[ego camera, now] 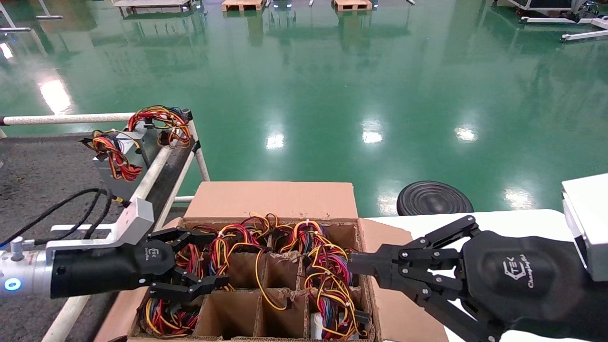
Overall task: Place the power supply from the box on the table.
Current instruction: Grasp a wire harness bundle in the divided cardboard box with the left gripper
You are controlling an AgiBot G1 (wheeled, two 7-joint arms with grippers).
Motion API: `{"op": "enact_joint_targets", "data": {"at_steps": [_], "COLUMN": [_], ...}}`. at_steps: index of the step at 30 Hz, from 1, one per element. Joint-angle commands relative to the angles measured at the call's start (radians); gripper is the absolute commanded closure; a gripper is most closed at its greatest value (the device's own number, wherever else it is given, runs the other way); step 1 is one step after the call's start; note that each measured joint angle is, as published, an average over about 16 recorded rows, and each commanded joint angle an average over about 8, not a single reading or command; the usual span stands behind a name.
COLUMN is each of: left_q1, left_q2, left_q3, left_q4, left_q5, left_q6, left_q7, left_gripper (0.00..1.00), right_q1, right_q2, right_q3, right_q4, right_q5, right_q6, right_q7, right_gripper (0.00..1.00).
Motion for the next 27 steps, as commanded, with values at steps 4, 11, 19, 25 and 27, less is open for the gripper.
{"op": "enact_joint_targets", "data": {"at_steps": [4, 11, 19, 25, 27], "left_q1": [0.003, 0.008, 0.014, 0.02, 0.023], "left_q2": [0.01, 0.023, 0.033, 0.038, 0.038], "left_q3": [0.007, 0.014, 0.019, 0.018, 0.018], "left_q4": [0.025, 0.052, 0.077, 0.091, 0.095], "left_q5": [-0.011, -0.024, -0.039, -0.053, -0.058], "left_q6": [0.006, 0.013, 0.021, 0.026, 0.027], "left_q7": [0.014, 0.03, 0.044, 0.051, 0.053], "left_gripper": [0.0, 0.0, 0.41, 1.0, 1.0], "right_q1": [0.0, 0.0, 0.0, 0.0, 0.0], "right_q2": [0.0, 0.0, 0.0, 0.0, 0.0], "right_q3": [0.0, 0.0, 0.0, 0.0, 0.0], "right_q4": [0.0, 0.0, 0.0, 0.0, 0.0], "right_q5": [0.0, 0.0, 0.0, 0.0, 0.0], "right_q6": [0.0, 0.0, 0.0, 0.0, 0.0], "right_q7": [0.0, 0.0, 0.0, 0.0, 0.0], "right_gripper": [1.0, 1.0, 1.0, 1.0, 1.0]}}
